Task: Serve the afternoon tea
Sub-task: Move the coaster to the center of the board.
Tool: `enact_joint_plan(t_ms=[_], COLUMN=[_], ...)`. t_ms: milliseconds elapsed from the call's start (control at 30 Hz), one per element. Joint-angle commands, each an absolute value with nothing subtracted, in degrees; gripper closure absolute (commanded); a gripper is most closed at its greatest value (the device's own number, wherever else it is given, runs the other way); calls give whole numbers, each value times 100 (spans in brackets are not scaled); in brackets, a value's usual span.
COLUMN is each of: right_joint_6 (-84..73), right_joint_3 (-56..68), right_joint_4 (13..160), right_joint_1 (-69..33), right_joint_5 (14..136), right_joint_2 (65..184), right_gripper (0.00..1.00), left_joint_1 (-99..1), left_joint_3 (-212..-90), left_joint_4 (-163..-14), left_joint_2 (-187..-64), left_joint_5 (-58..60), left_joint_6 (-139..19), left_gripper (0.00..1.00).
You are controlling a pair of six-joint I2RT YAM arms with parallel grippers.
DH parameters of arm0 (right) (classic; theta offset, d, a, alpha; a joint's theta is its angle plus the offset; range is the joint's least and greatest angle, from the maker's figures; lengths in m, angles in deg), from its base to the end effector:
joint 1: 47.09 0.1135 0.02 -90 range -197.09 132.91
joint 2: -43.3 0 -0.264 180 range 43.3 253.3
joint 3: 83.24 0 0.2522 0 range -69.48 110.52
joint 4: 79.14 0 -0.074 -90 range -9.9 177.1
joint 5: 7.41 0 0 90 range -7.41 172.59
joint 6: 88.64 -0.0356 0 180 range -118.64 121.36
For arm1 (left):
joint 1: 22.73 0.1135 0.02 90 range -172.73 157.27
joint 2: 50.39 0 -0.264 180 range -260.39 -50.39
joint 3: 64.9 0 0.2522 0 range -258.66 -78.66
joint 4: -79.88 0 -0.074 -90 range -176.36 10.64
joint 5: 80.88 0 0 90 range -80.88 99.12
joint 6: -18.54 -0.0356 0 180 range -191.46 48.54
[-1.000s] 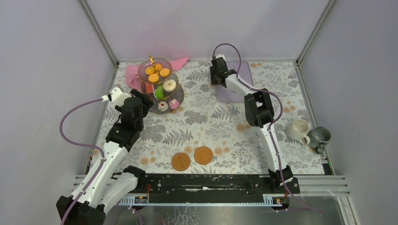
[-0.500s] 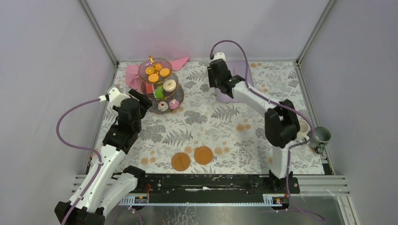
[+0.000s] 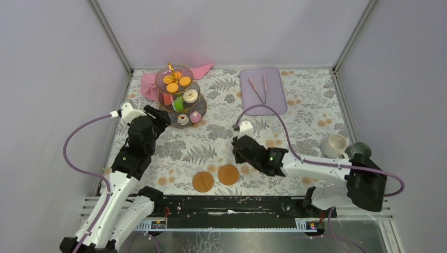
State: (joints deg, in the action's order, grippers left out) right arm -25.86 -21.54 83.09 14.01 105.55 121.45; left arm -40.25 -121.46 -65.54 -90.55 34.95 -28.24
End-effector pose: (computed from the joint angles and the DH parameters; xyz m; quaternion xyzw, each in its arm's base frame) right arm 0.1552 0.2524 0.2404 -0.1633 0.8557 0.1932 0.4514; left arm 0.1581 -0.0337 0.3219 -0.3034 0.7405 -0.1328 0.5848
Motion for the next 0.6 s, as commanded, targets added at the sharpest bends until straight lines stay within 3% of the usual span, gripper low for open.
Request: enact_joint_plan(t_ms=[0, 200, 400, 567], right_joint_6=[-3903, -4750, -5661, -5989], right_joint_3=[-3122, -4338, -5183, -5197], right_joint_4=[9453, 11251, 13602, 14149], right_joint_1=[1928, 2327, 2414, 2736], right_joint_5=[10340, 9799, 9208, 9218], right_joint_2=[11460, 11168, 11818, 12446], right_gripper=[90, 92, 91, 92], left_joint_1=[-4012, -4038, -4076, -4092], left_joint_3=[-12088, -12101, -12103, -12137], left_joint_4=[-6453, -6483, -6509, -6500], left_joint_2=[-8993, -9133, -9189, -9155], left_joint_5=[3256, 3143, 3136, 3136], left_joint_6=[-2805, -2762, -2750, -2786], left_gripper=[37, 38, 38, 39])
